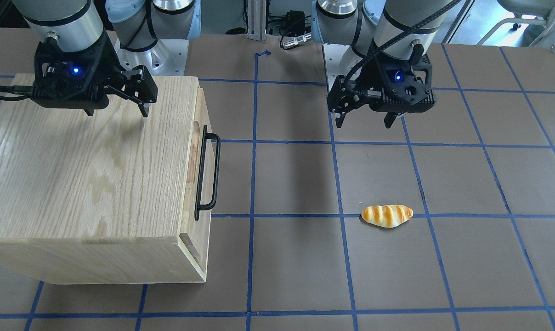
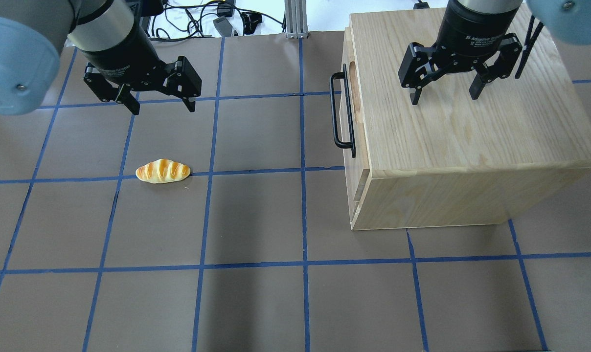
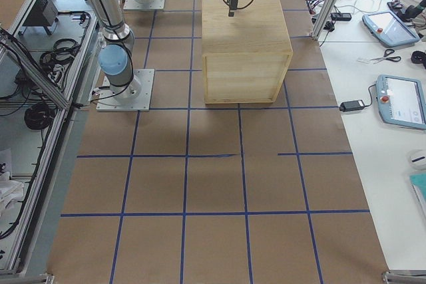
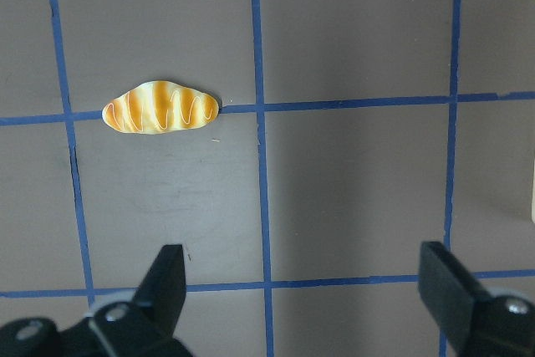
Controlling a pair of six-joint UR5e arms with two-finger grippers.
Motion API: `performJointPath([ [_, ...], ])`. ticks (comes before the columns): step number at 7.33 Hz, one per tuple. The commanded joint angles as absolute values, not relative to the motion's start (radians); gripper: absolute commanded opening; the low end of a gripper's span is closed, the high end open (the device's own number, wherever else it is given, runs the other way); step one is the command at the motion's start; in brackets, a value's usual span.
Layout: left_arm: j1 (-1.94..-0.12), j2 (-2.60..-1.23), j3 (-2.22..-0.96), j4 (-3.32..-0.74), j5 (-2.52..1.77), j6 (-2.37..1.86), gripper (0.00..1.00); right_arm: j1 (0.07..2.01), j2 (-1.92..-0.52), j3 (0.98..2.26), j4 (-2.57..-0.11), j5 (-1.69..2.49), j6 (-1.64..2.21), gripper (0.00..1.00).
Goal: Open upper drawer
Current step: 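Reach the left gripper toward the black handle of the upper drawer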
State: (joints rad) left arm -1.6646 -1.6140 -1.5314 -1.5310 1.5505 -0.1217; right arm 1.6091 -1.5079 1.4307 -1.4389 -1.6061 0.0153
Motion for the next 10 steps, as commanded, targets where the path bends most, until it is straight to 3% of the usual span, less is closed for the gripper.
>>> performJointPath([
  [1,-1.755,-1.678,-1.522,-1.517,1.506,-0.175,1.00,1.609,-1.508,1.430,-1.439,-1.606,0.015,1.00],
  [7,-1.871,-1.859,-1.522,-1.142,1.232,-0.290,1.00,1.609,-1.508,1.430,-1.439,-1.606,0.015,1.00],
  [10,-1.885,-1.900,-1.529,-1.134,1.213,-0.272,1.00,1.609,-1.508,1.430,-1.439,-1.606,0.015,1.00],
])
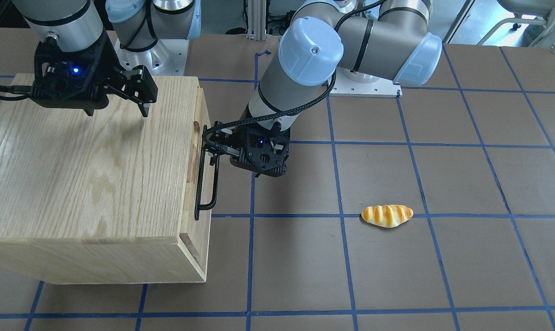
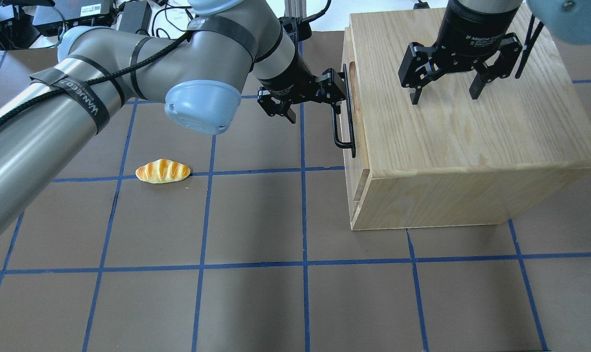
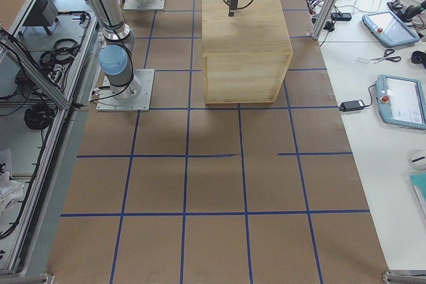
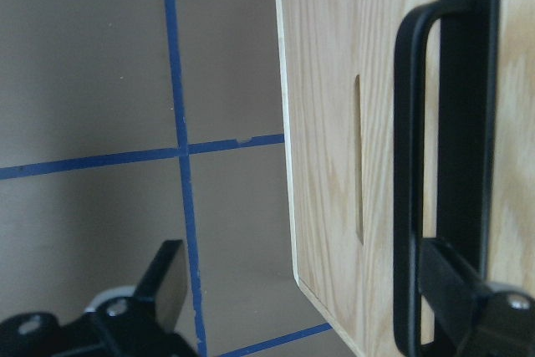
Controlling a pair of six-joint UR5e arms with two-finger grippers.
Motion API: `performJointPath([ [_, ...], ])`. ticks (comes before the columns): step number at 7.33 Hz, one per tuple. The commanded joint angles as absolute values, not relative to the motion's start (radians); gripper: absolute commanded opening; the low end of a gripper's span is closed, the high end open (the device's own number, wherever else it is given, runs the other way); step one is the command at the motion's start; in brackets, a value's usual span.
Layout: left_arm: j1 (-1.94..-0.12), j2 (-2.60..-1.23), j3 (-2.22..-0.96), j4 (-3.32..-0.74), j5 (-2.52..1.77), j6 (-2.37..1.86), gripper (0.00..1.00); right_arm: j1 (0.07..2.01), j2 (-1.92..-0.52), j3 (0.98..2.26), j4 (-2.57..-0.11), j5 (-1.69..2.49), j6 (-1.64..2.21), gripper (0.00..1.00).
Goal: Open upper drawer
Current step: 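Grip the black handle with the left gripper and pull the drawer outward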
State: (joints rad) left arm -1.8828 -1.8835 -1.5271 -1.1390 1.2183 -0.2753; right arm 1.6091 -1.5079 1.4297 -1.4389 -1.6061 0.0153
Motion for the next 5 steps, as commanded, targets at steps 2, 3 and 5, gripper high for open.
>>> performJointPath([
  [2,-1.885,-1.920,-1.529,-1.112,1.218,-0.252,0.94,1.609,-1.508,1.431,-1.439,-1.606,0.015,1.00],
  [3,-1.879,-1.899,-1.534,-1.095,1.223,-0.226,0.97,1.609,-1.508,1.430,-1.439,-1.606,0.015,1.00],
  [5,-1.801,-1.881,-1.551,-1.132,1.224,-0.222,1.00,1.609,-1.508,1.430,-1.439,-1.606,0.015,1.00],
])
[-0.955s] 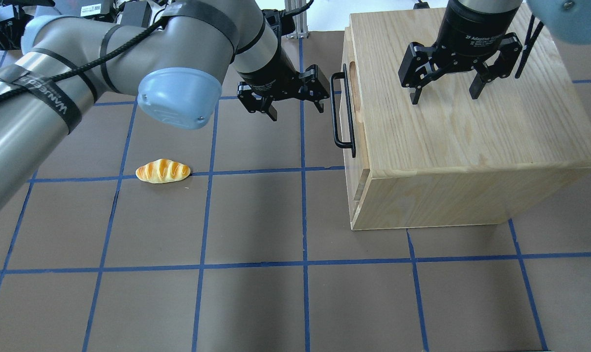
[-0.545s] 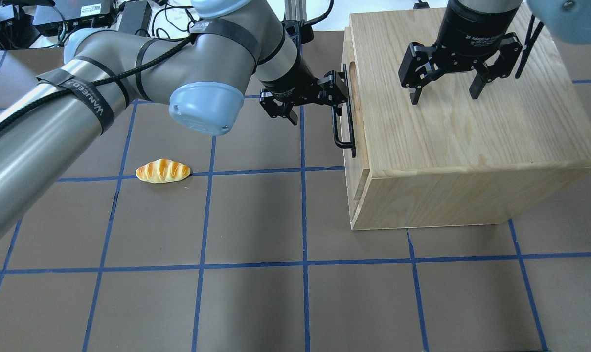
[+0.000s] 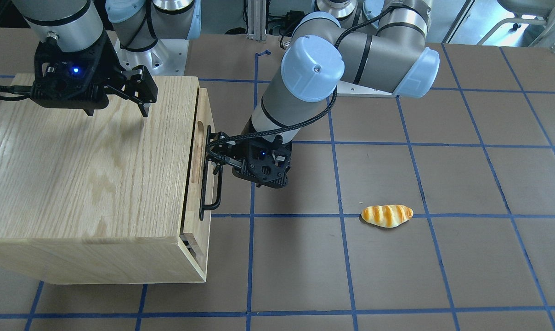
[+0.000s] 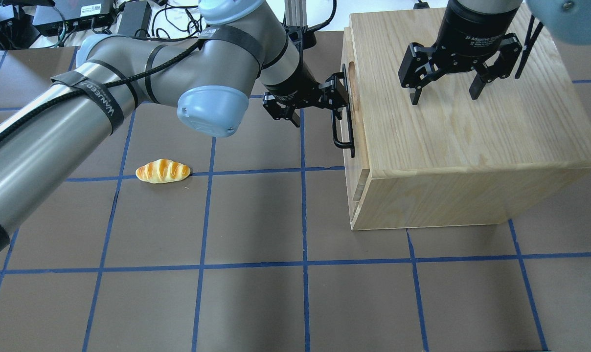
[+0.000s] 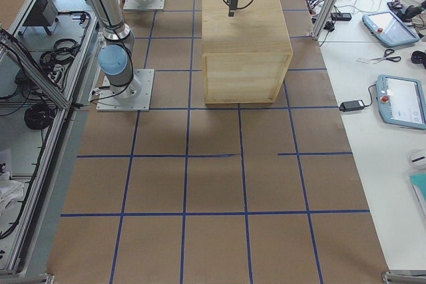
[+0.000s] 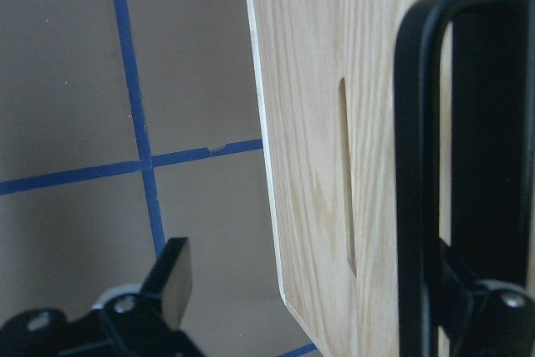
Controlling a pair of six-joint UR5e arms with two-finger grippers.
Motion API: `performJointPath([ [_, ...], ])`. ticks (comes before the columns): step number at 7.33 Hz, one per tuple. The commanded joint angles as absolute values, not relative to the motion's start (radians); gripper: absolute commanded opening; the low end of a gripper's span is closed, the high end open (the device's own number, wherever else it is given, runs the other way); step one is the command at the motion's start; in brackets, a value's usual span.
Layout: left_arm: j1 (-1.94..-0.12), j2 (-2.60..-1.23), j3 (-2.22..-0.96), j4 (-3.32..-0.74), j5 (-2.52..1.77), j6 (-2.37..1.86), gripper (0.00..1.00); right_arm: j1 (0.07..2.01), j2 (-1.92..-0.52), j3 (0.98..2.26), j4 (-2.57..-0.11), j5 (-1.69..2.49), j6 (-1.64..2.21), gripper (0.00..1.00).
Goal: Open upper drawer
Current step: 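Grip the black handle with the left gripper and pull the drawer outward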
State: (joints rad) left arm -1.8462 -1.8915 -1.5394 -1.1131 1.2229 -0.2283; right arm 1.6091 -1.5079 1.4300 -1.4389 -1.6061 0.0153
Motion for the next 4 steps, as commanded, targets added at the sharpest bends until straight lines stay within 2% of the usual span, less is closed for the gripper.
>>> performJointPath([
  [1,-1.757,-1.872,-1.612,-1.132,1.227,-0.162,1.00,1.609,-1.508,1.430,-1.439,-1.606,0.015,1.00],
  [2,-1.721,-1.853,-1.658,-1.131,1.227,-0.129,1.00,1.609,-1.508,1.430,-1.439,-1.606,0.015,1.00],
  [4,-1.630,-1.792,-1.657,-1.242,1.239,-0.104,1.00,1.609,-1.508,1.430,-1.439,-1.606,0.015,1.00],
])
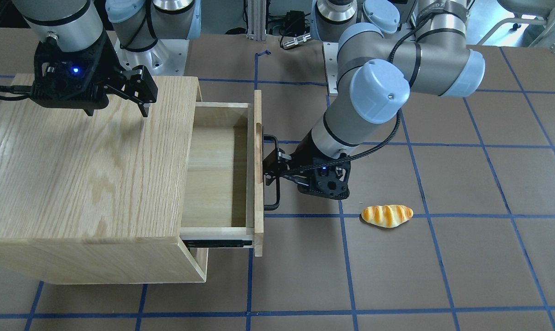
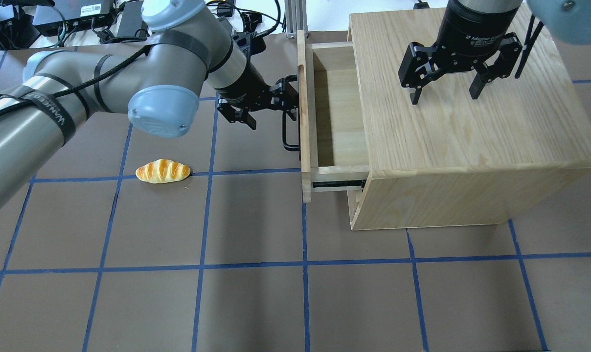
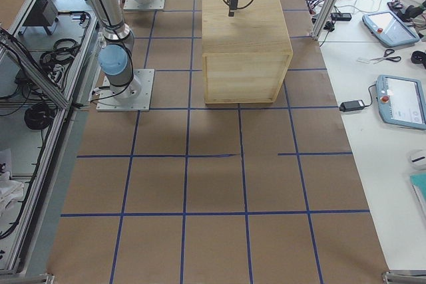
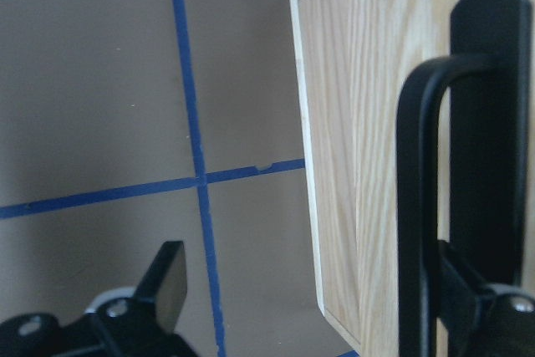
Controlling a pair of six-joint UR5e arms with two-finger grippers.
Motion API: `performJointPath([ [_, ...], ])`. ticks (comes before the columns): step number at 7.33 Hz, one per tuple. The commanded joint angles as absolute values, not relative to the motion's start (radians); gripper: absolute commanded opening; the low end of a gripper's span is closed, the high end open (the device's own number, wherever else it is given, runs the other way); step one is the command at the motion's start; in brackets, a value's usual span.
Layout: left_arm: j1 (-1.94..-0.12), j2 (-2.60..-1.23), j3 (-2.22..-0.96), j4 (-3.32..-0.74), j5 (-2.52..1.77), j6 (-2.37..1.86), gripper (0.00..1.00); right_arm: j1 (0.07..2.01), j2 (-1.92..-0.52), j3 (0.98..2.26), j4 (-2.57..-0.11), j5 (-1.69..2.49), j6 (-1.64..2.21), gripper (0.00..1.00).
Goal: Open upper drawer
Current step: 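Grip the black handle with the left gripper and pull the drawer outward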
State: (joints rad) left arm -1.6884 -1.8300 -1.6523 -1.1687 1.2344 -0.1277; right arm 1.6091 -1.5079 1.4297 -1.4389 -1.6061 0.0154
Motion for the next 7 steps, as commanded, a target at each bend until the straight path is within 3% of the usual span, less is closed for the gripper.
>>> performJointPath([
  [1,-1.588,-1.763,-1.658,-1.299,1.239,-0.071,1.00,1.609,-1.508,1.431,-1.439,-1.606,0.015,1.00],
  [4,-1.496,-1.735,-1.654,-1.377,1.241,-0.046,1.00,1.609,-1.508,1.430,-1.439,-1.606,0.015,1.00],
  [7,-1.519,-1.633,-1.542,-1.612,1.347,-0.058,1.00,1.609,-1.508,1.430,-1.439,-1.606,0.015,1.00],
])
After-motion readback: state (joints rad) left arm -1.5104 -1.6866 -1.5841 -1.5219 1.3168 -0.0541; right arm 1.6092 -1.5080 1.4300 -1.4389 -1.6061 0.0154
